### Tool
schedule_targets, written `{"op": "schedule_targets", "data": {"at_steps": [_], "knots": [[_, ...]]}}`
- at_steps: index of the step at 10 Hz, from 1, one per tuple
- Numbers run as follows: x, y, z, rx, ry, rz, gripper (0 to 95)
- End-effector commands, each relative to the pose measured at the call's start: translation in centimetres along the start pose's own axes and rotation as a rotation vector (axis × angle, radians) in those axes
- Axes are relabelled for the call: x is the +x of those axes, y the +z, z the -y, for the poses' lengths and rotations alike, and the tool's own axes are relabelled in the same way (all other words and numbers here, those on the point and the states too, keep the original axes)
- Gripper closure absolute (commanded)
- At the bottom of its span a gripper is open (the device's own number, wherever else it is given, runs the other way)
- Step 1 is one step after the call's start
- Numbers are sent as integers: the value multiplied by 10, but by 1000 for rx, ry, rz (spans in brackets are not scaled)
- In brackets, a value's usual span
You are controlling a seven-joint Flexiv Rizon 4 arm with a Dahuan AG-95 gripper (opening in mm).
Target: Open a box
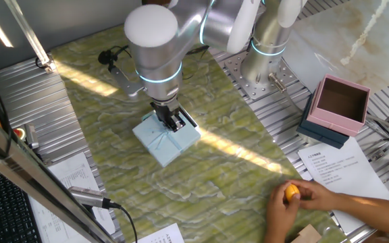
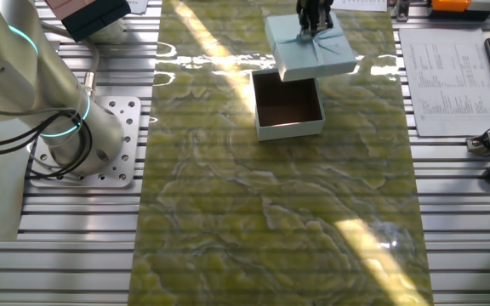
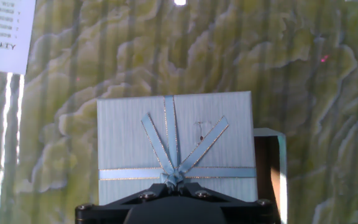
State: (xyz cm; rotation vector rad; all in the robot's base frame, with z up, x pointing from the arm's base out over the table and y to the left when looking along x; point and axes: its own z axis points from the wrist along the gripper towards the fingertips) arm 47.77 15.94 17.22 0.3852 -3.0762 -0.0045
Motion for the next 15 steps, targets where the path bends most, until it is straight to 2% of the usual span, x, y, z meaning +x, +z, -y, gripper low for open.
{"op": "schedule_targets", "data": {"at_steps": [1,4,6,8,10,11,15], "knots": [[-1,3,-21,-13,70,-7,950],[5,19,-56,-13,140,0,950],[6,26,-72,-19,185,2,950],[5,33,-76,-65,231,15,950],[4,42,-76,-79,248,35,950],[4,46,-76,-78,249,39,950],[4,54,-81,-33,210,55,950]]}}
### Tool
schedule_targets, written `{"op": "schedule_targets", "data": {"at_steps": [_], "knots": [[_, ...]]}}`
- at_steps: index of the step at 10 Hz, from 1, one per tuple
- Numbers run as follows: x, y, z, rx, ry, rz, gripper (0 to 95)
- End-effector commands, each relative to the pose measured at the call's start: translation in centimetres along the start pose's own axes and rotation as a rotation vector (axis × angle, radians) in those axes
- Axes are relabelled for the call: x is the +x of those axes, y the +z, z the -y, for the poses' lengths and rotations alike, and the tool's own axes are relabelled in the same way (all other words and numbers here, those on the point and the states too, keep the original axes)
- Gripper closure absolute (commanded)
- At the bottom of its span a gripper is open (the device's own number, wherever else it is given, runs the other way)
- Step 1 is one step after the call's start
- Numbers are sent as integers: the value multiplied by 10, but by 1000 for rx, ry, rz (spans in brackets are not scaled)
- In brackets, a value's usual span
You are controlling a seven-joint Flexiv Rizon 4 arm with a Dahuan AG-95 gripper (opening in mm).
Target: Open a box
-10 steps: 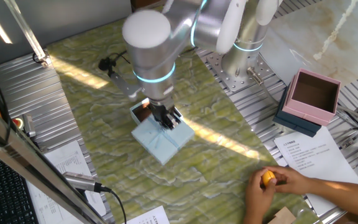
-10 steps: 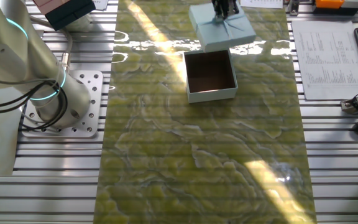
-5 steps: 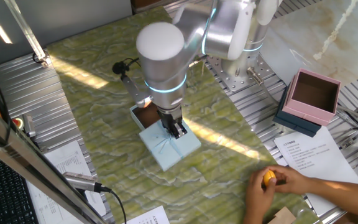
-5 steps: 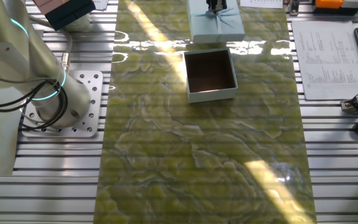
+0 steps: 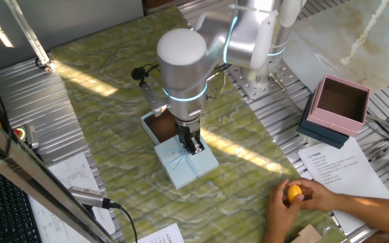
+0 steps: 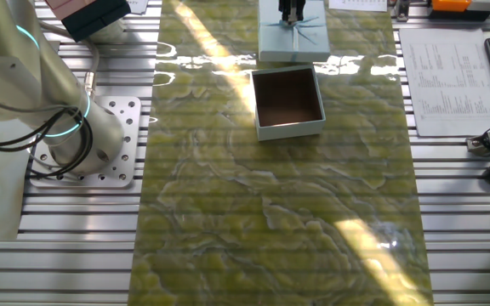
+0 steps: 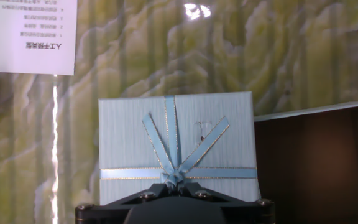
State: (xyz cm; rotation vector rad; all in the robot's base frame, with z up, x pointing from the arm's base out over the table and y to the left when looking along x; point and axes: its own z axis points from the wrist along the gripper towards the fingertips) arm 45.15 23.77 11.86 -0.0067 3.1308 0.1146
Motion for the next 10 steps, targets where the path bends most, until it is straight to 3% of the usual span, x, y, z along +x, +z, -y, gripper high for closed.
{"op": "schedule_targets", "data": {"at_steps": [1,10], "knots": [[0,0,1,39,-32,-2,950],[-1,10,0,10,-25,11,950]]}}
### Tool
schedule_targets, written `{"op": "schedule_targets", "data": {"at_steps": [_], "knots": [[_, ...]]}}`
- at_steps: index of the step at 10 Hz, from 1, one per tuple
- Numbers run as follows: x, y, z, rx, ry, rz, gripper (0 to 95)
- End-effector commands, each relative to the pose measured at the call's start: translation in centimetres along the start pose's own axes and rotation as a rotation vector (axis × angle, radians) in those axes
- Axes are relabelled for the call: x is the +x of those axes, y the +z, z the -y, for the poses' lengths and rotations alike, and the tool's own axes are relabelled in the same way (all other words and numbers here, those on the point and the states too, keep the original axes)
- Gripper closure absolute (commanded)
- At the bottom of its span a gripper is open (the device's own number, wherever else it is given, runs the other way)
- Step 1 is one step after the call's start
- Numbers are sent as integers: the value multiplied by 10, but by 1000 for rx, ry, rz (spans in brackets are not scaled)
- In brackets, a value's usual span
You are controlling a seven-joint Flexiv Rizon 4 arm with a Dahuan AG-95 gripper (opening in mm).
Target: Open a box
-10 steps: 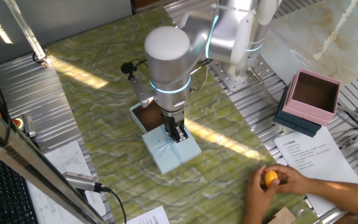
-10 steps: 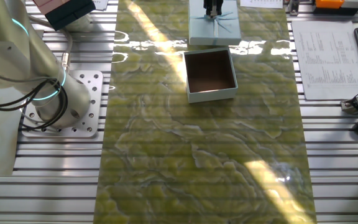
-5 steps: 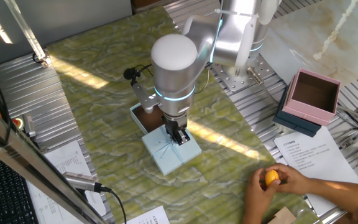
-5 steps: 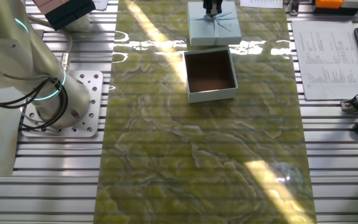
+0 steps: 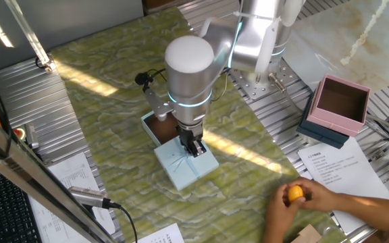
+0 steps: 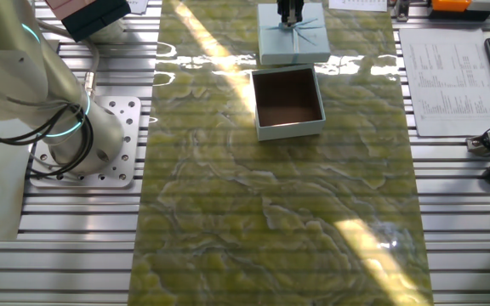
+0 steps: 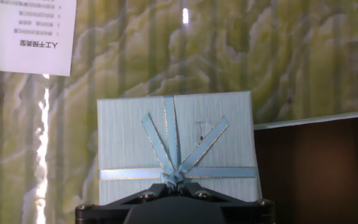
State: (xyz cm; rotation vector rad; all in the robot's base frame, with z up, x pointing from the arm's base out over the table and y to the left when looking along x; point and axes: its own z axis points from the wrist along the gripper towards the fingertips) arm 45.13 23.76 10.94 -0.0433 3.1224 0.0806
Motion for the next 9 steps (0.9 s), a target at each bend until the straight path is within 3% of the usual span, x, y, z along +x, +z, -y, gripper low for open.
{"op": "schedule_targets", "data": {"at_steps": [1,3,4,5,6,9], "knots": [[-1,1,0,-28,-8,2,950],[-1,1,0,-32,-15,0,950],[-1,1,0,-32,-18,-3,760],[-1,1,0,-33,-16,-6,760],[-1,1,0,-34,-20,-7,570],[-1,1,0,-31,-19,-9,570]]}}
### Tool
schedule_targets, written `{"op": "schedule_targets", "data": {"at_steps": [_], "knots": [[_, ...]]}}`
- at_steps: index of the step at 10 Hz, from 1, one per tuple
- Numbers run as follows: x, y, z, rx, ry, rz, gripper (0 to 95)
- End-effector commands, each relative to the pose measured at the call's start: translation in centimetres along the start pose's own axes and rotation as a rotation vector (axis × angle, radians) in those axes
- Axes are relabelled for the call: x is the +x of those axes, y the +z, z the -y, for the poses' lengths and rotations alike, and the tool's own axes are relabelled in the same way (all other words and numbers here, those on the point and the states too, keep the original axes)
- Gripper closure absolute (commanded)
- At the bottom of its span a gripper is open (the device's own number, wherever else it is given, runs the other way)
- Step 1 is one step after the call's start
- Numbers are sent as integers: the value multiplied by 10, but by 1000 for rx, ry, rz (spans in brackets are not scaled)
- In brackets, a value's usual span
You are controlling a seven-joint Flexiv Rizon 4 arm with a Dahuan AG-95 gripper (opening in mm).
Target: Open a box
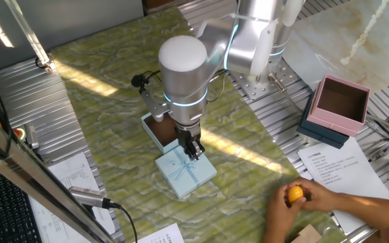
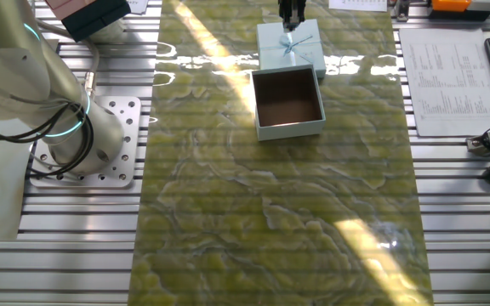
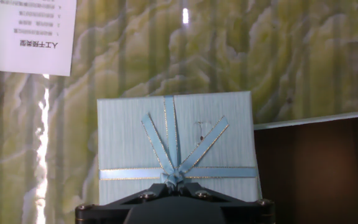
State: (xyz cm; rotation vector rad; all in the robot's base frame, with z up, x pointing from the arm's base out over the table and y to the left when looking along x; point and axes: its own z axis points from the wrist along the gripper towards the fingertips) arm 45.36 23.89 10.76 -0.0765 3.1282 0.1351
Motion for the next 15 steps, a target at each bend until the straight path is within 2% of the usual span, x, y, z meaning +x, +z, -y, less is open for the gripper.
{"op": "schedule_targets", "data": {"at_steps": [1,3,5,7,10,13,15], "knots": [[1,-1,1,8,-1,-5,570],[1,-3,1,31,-12,-4,950],[1,-10,0,39,-4,-7,950],[1,-20,0,69,4,-11,950],[-1,-27,5,91,14,-15,950],[-5,-31,18,91,26,-13,950],[-6,-32,19,92,27,-10,950]]}}
